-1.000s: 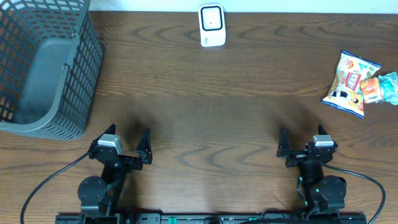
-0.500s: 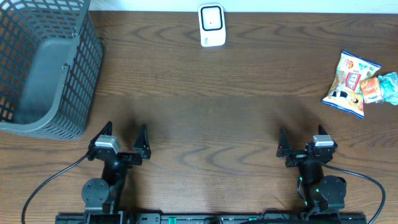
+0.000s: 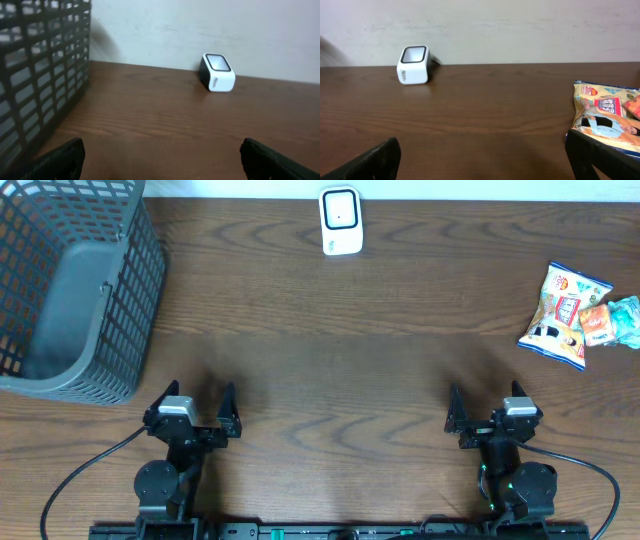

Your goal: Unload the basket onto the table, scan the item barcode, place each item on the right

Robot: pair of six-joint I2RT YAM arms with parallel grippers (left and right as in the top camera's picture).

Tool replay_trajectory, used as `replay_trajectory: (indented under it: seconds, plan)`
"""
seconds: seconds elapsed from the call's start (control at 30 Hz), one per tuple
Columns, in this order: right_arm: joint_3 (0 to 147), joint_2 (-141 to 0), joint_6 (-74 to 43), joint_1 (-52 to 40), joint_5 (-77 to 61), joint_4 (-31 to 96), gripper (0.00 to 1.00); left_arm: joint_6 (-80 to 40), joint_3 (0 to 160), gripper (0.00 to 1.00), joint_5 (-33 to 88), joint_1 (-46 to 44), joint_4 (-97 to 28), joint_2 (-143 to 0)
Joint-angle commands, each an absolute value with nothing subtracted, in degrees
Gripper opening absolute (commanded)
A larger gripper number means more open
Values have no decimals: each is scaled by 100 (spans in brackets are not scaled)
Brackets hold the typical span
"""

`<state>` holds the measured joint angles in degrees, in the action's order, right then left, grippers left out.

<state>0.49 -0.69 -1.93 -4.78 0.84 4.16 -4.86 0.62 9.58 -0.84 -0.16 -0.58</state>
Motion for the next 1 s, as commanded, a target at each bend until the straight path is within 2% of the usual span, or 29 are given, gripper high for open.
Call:
replay_trajectory:
  seconds: [0.0,0.67,0.97]
  plan:
    - [32,-32,-250,-458,93,427,99,110,23,98,1409,-54,-294,-8]
    - [32,-32,-250,-458,93,429,99,497,21,98,932,-54,-364,-8]
    - [32,-32,-250,-458,93,427,99,228,21,98,705,-56,-388,-8]
